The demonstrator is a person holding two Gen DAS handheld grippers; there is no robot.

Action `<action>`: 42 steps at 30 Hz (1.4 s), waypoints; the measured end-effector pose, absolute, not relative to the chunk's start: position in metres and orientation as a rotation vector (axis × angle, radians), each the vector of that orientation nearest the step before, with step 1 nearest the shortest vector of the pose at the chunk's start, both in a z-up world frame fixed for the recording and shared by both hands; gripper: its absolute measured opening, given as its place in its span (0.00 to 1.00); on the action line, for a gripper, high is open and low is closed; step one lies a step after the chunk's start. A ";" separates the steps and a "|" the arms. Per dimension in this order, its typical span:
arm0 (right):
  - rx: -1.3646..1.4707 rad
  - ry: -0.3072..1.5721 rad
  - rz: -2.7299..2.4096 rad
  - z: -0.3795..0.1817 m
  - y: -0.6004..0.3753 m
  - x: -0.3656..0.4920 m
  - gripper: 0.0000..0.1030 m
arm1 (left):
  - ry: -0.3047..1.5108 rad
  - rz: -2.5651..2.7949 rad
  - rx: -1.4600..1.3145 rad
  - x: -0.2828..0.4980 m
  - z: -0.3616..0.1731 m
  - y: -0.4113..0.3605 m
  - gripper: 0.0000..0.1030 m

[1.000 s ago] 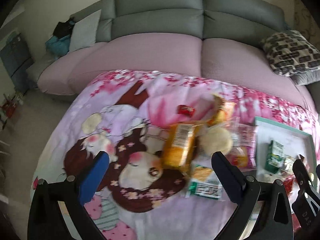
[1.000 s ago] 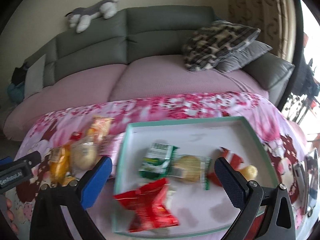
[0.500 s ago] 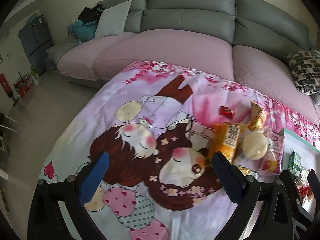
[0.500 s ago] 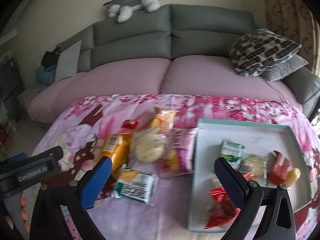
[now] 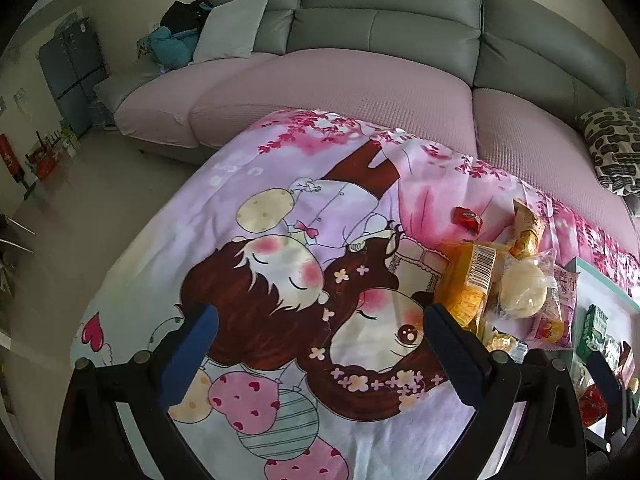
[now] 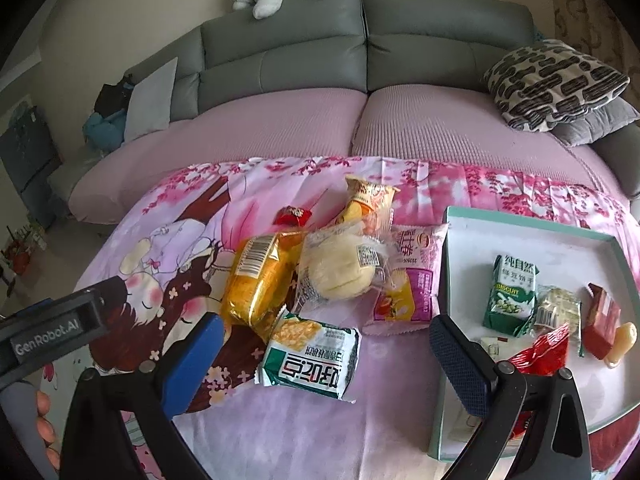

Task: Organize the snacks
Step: 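Move the left tool to the yellow barcode bag while the right approaches the green biscuit pack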

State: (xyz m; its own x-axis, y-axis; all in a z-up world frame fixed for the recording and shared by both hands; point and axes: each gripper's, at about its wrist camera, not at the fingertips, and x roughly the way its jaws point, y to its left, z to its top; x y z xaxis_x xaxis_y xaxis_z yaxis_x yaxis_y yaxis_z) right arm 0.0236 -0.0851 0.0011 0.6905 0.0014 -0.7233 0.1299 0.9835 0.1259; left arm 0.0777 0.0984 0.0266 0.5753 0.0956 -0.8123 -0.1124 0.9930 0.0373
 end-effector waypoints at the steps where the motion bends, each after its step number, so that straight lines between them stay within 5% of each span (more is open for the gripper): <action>1: 0.178 0.815 -0.073 -0.001 -0.087 0.025 1.00 | 0.951 0.117 -0.019 0.078 0.025 0.097 0.99; 18: 0.193 0.884 -0.111 -0.026 -0.110 0.032 1.00 | 1.026 0.003 -0.168 0.099 -0.012 0.098 0.99; 32: 0.173 0.909 -0.119 -0.038 -0.114 0.038 1.00 | 1.057 -0.237 -0.078 0.131 -0.028 0.024 0.99; 34: 0.171 0.909 -0.120 -0.039 -0.115 0.038 1.00 | 1.064 -0.242 -0.064 0.133 -0.032 0.019 0.95; 38: 0.171 0.910 -0.124 -0.040 -0.116 0.039 1.00 | 1.061 -0.237 -0.063 0.138 -0.036 0.015 0.66; 40: 0.174 0.910 -0.126 -0.040 -0.118 0.039 1.00 | 1.044 -0.238 -0.067 0.138 -0.034 0.016 0.65; 42: 0.177 0.908 -0.127 -0.039 -0.119 0.039 1.00 | 1.037 -0.248 -0.088 0.136 -0.031 0.018 0.48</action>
